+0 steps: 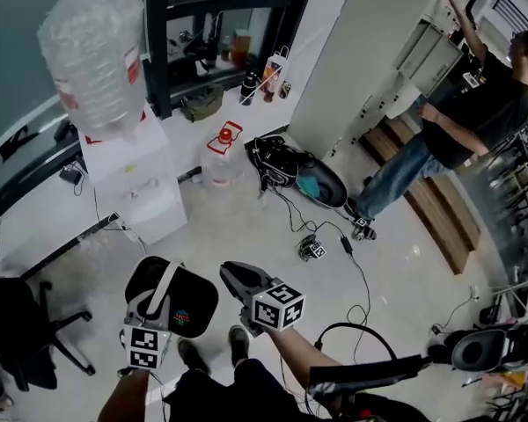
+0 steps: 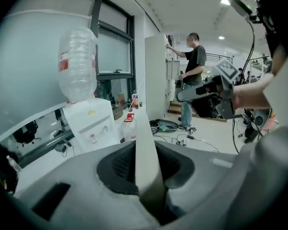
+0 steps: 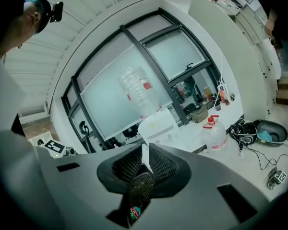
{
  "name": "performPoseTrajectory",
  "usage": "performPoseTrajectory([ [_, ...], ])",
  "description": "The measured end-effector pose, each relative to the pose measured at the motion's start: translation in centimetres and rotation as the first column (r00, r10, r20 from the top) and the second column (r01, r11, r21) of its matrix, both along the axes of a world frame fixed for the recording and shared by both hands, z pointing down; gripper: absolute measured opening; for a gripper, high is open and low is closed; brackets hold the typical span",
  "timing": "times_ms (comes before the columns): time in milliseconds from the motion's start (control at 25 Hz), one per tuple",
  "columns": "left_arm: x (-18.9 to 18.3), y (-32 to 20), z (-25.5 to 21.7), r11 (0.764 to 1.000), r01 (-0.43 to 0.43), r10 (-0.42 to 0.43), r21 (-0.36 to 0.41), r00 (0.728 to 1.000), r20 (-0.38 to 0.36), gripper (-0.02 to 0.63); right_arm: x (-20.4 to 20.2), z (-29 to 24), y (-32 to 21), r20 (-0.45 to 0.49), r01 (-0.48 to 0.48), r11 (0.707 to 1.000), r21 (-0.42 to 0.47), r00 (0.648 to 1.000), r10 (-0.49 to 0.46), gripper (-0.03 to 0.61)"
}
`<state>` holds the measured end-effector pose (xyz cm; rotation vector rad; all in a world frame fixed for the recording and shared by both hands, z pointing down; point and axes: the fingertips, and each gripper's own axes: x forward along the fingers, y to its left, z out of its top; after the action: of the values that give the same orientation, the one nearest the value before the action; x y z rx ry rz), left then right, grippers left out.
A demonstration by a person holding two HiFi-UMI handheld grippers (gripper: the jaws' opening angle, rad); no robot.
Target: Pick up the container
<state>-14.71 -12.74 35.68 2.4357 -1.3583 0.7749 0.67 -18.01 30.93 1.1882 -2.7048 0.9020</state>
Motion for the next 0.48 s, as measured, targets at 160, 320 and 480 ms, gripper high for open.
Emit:
performPoseTrajectory([
  [160, -0.2, 0.3, -3.5, 1.000, -0.003, 0.004, 0.027, 1.000, -0.013, 0.083, -0.7, -3.8, 0.4, -0.010, 0.024, 0.999, 0.049, 1.000, -0.023, 0.043],
  [320, 0.2, 1.5, -5.8, 1.000, -0.006, 0.007, 0.027, 0.999, -0.031, 0.083, -0.2, -6.2, 1.5, -0.022, 0.030, 0.997, 0.065, 0.999, -0.029, 0.037],
  [480, 0.5, 2.1, -7.7, 0.999, -0.024, 0.026, 0.046, 0.999, -0.042, 0.083, 0.3, -7.7, 2.0, -0.040, 0.026, 0.996, 0.081, 0.999, -0.023, 0.032],
])
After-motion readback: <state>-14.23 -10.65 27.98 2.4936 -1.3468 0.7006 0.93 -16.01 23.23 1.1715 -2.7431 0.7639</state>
